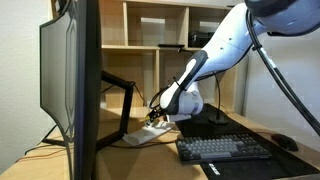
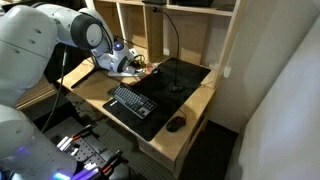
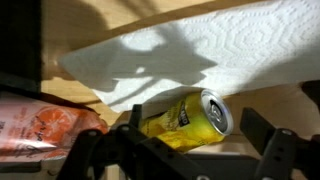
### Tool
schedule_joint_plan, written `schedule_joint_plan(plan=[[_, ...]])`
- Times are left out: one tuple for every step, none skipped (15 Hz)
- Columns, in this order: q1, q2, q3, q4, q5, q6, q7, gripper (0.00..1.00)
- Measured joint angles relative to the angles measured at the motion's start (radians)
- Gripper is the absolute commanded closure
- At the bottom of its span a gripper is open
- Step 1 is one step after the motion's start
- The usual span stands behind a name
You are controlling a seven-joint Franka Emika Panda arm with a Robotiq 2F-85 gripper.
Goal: Pick up the can and make it stand
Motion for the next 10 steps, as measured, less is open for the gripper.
schedule_joint_plan(plan=[[0.000, -0.004, -0.006, -0.010, 0.001, 0.025, 0.032, 0.00], [-0.002, -0.006, -0.005, -0.019, 0.002, 0.044, 0.065, 0.00], [-0.010, -0.006, 0.007, -0.027, 0.002, 0.053, 0.097, 0.00], [-0.030, -0.006, 0.035, -0.036, 0.002, 0.053, 0.128, 0.00], [-0.061, -0.006, 0.077, -0.047, 0.001, 0.050, 0.154, 0.00], [-0.099, -0.006, 0.128, -0.059, 0.001, 0.044, 0.177, 0.00], [-0.136, -0.007, 0.173, -0.071, 0.004, 0.037, 0.201, 0.00], [-0.165, -0.008, 0.208, -0.081, 0.013, 0.030, 0.228, 0.00], [-0.173, -0.008, 0.216, -0.081, 0.012, 0.030, 0.231, 0.00], [-0.171, -0.008, 0.213, -0.080, 0.013, 0.030, 0.231, 0.00]])
